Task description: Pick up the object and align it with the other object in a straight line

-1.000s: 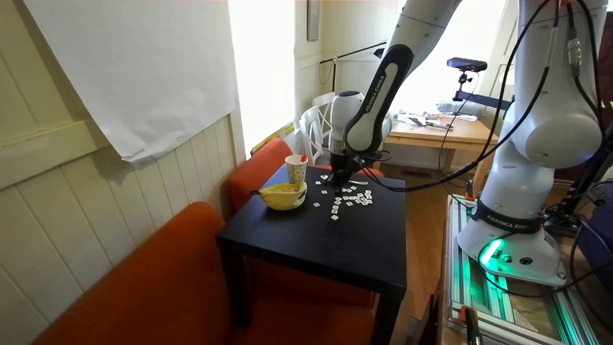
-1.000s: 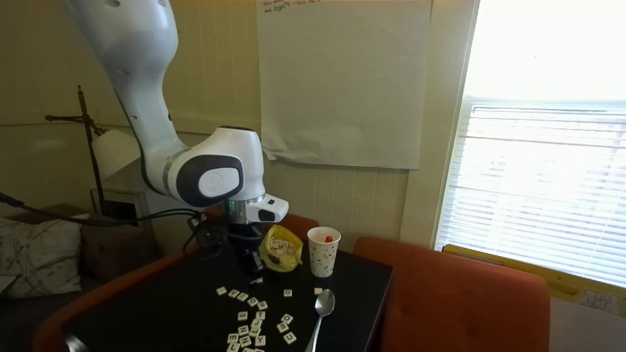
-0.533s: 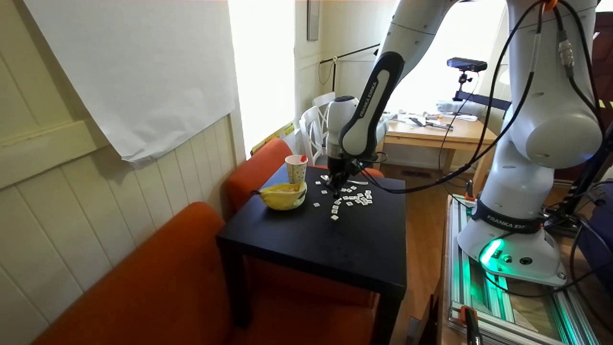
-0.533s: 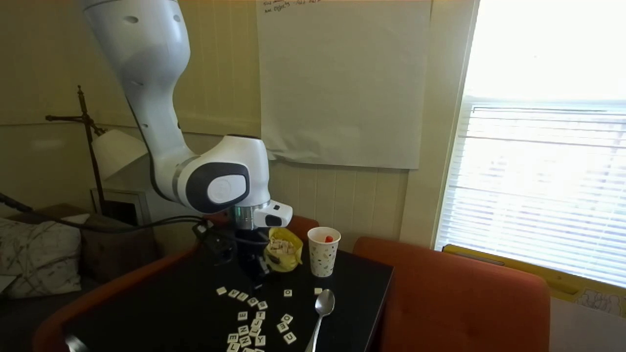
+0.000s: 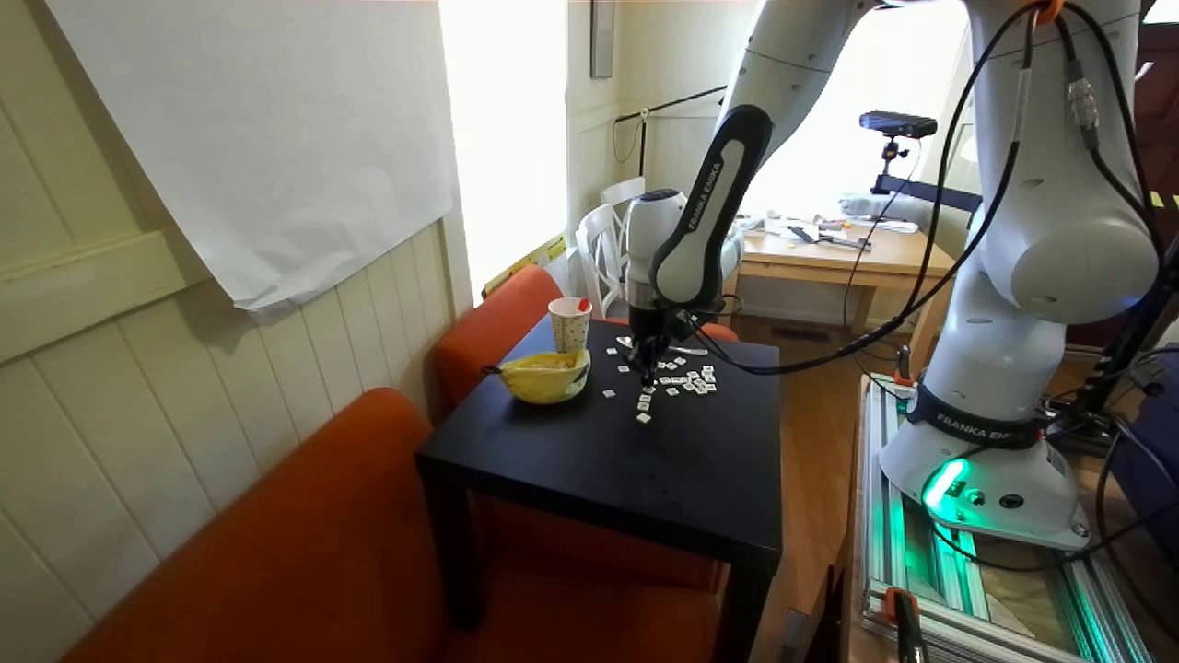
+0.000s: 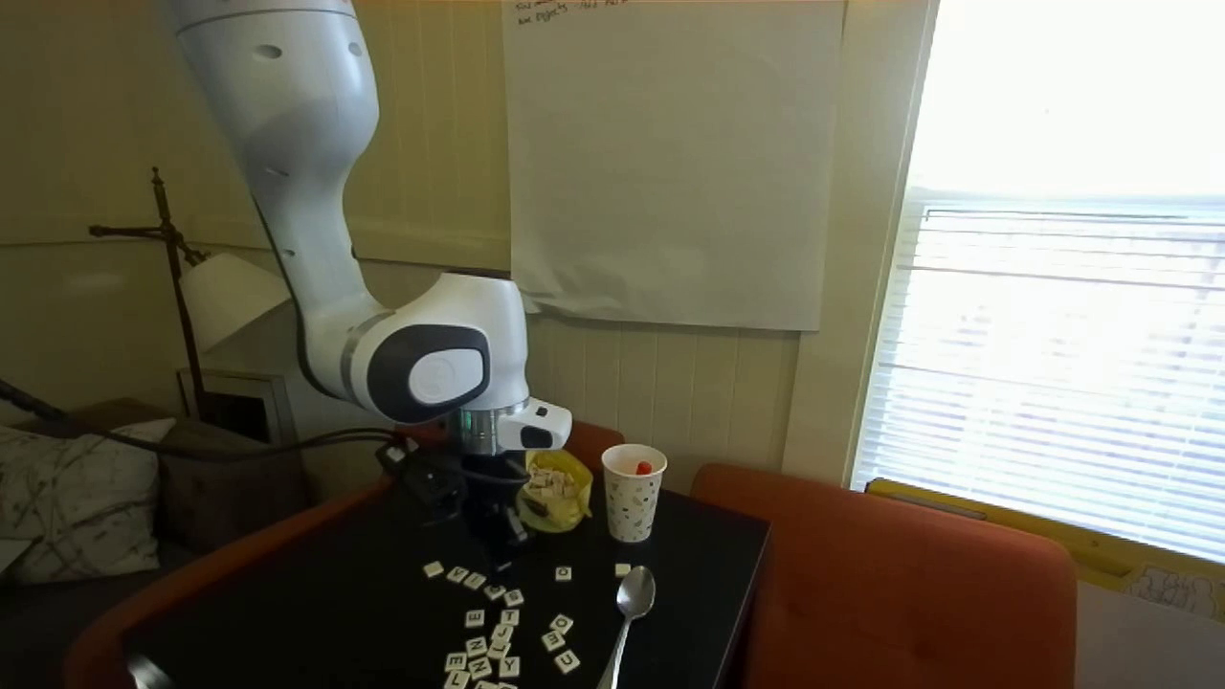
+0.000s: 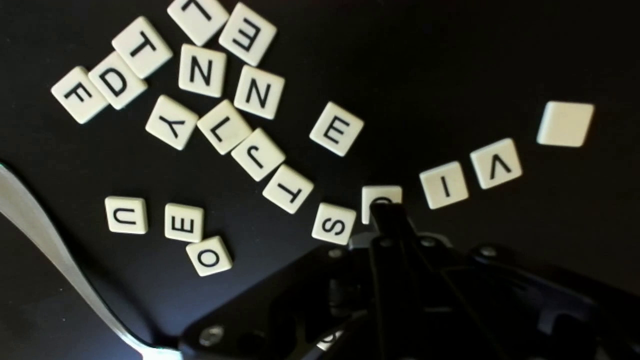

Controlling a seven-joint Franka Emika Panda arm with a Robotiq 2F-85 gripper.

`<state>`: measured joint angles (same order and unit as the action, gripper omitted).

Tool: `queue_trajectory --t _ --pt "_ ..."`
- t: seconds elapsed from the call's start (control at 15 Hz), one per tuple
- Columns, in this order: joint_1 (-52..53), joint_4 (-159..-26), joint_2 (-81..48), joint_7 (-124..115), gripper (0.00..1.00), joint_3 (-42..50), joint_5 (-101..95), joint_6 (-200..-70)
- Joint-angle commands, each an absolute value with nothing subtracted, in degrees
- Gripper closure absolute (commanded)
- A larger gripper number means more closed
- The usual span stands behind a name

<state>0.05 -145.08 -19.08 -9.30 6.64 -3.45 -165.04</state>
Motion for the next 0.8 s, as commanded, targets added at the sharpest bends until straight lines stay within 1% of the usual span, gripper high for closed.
queue_trajectory --t 0.0,0.73 --pt "-0.1 -144.9 -18.5 -8.2 0.99 6.4 -2.7 -163.0" --pt "-0.7 -144.5 -19.0 -7.6 0.99 5.8 -2.2 -160.7"
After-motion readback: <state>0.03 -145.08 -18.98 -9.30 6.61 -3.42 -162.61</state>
